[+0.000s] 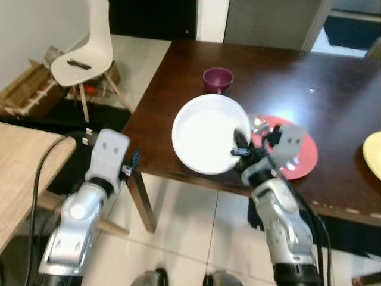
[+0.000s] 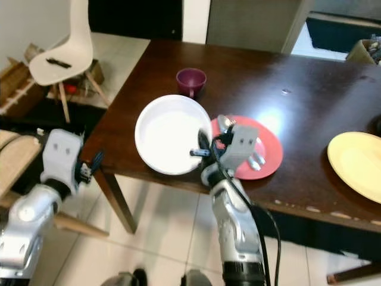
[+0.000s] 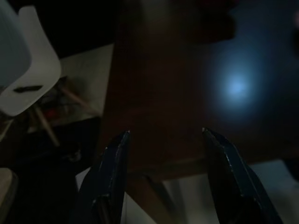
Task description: Setting the table
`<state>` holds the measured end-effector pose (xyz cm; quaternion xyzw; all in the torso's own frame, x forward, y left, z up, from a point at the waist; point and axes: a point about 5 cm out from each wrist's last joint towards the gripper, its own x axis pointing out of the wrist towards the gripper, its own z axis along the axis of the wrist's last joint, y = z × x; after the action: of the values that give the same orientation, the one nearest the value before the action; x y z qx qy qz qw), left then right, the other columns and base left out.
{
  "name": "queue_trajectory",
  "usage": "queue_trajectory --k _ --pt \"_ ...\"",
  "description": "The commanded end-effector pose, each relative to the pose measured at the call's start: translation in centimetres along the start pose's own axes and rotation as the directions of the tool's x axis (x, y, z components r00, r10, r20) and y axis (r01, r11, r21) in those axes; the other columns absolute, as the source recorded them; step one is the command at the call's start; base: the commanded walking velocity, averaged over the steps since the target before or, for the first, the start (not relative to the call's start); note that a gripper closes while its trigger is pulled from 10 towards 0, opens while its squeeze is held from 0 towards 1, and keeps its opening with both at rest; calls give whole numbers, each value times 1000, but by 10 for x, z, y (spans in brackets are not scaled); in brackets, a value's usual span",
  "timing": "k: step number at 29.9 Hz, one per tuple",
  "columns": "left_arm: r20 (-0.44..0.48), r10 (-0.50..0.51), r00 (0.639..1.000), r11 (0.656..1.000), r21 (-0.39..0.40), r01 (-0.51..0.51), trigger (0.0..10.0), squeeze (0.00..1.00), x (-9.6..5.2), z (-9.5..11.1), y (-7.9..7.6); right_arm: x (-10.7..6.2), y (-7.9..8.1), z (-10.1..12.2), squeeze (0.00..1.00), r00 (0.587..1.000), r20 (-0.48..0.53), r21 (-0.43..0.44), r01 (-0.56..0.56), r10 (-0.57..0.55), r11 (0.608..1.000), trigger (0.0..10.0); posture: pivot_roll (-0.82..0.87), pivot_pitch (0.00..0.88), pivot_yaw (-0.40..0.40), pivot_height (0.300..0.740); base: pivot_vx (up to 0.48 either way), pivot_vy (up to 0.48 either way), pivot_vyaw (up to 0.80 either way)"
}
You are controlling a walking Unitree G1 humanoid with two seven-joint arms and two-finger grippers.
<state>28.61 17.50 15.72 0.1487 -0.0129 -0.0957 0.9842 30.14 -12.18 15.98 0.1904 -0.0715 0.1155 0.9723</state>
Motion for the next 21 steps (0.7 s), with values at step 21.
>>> queue_trajectory --k 21 --pt "-19 4 1000 1000 14 -4 10000 0 -1 -3 2 -4 5 -9 0 1000 -23 44 4 -3 999 10000 -57 47 43 740 -415 0 0"
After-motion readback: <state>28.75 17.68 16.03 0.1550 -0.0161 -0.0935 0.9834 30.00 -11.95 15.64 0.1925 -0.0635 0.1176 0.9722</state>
